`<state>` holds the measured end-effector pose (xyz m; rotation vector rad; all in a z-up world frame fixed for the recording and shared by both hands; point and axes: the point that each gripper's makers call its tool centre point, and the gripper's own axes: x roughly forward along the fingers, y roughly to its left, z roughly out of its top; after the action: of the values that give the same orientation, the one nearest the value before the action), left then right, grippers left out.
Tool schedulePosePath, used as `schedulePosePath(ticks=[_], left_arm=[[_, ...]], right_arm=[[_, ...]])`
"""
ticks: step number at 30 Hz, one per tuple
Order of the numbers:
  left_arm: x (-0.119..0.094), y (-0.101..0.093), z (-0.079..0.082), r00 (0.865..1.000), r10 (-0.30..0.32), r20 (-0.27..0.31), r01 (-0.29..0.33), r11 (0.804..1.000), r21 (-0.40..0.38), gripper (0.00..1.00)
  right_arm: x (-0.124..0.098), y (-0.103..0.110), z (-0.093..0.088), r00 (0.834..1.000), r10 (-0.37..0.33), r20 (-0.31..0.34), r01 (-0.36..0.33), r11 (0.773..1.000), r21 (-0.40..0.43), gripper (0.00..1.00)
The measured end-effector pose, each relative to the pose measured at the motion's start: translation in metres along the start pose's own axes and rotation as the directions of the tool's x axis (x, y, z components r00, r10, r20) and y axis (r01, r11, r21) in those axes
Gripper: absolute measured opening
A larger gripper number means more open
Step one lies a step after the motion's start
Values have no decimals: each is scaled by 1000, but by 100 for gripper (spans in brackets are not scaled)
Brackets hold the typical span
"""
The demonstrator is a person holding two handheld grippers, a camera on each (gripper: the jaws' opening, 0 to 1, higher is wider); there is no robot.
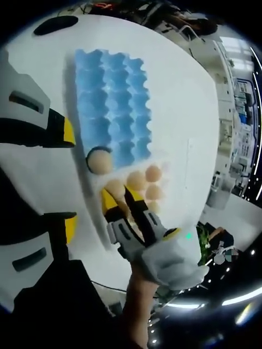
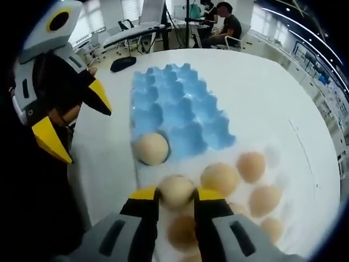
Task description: Place the egg into an empty slot of the egg tray after lifting it from the table, then release the egg inside the slot.
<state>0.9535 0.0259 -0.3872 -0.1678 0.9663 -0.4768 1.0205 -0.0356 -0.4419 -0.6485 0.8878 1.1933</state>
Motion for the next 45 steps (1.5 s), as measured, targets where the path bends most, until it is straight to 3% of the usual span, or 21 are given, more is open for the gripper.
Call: schedulePosePath(ticks=[2,9,22,45], left_arm=[[0,0,1,1000,2,4,-2,1000,-1,48],[0,3,1,1000,9,-1,-9,1000,-4,48],[4,3,0,1000,6,-8,-6,1000,-11,48],[-4,13,-3,1000,18,-11,-18,1000,-24,48]], right_arm=[[-1,0,2,999,4,33,-6,998,64,25],[-8,1,7,999,-14,37,14,1000,13,25],[-21,-5,28,994,-10,104,7,999,37,25],[-16,-7,47,992,-7,122,5,1000,17,25]])
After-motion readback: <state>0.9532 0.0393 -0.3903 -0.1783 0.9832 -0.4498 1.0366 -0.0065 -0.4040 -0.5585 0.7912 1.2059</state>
